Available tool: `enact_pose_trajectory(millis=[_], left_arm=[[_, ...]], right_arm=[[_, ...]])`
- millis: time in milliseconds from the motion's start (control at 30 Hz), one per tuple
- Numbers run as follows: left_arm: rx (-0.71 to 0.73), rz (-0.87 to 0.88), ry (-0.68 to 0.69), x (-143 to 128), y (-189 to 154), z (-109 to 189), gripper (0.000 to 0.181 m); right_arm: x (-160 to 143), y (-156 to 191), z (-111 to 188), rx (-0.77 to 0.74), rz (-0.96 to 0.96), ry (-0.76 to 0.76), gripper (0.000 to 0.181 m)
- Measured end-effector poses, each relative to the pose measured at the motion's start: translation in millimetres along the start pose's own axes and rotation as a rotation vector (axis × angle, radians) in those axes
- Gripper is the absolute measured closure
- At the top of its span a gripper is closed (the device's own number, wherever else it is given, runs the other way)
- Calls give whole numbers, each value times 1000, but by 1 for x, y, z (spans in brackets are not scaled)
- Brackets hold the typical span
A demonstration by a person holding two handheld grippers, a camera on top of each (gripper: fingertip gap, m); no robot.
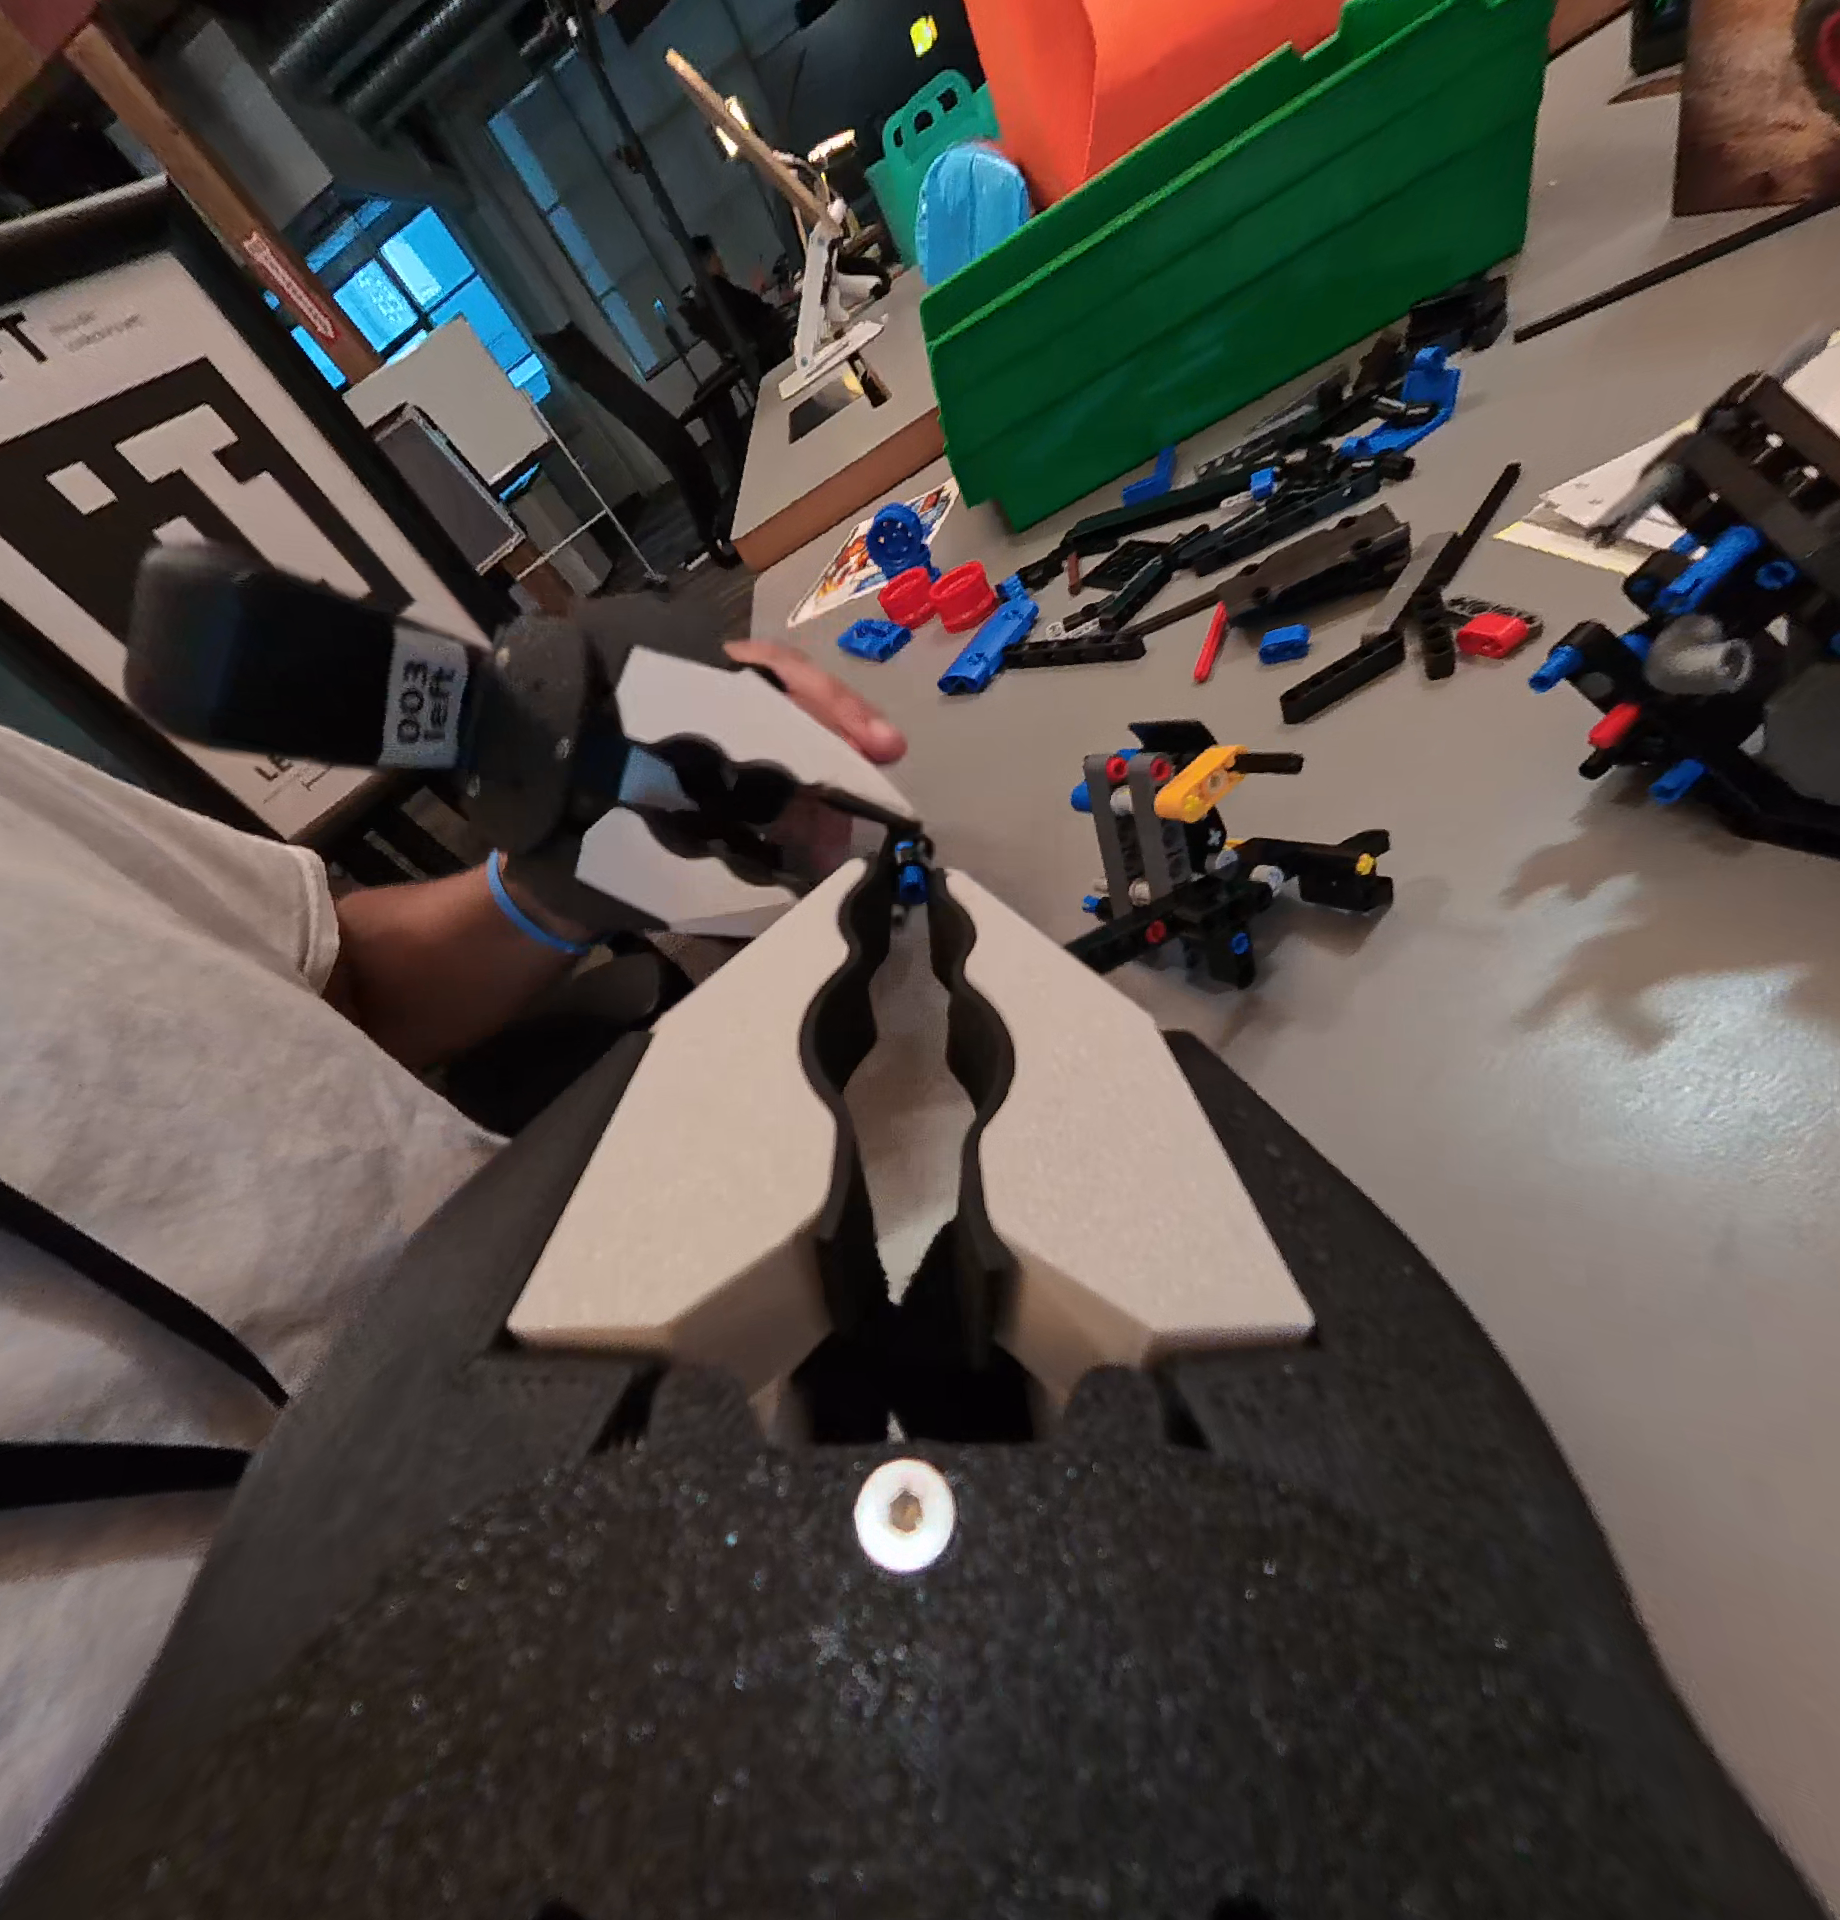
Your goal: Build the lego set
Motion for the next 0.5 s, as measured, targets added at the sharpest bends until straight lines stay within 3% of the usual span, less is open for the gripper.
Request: enact_pose_trajectory(millis=[67,333,500], left_arm=[[52,-6,-39,3,-1,-1,161],[6,14,-94,7,-8,-1,162],[-15,3,-102,7,-10,0,177]], right_arm=[[-1,2,-5,5,9,19,176],[-4,6,-10,23,26,33,176],[-4,5,-9,14,37,48,176]])
Point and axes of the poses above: each gripper's, where its closed fingertips meet, z back along the fingers, x out of its top, y = z × x across the jaws, the point moved 7 cm from there along z, back along the fingers, and after that the axes turned 6 degrees about z, right-handed, at the moved point
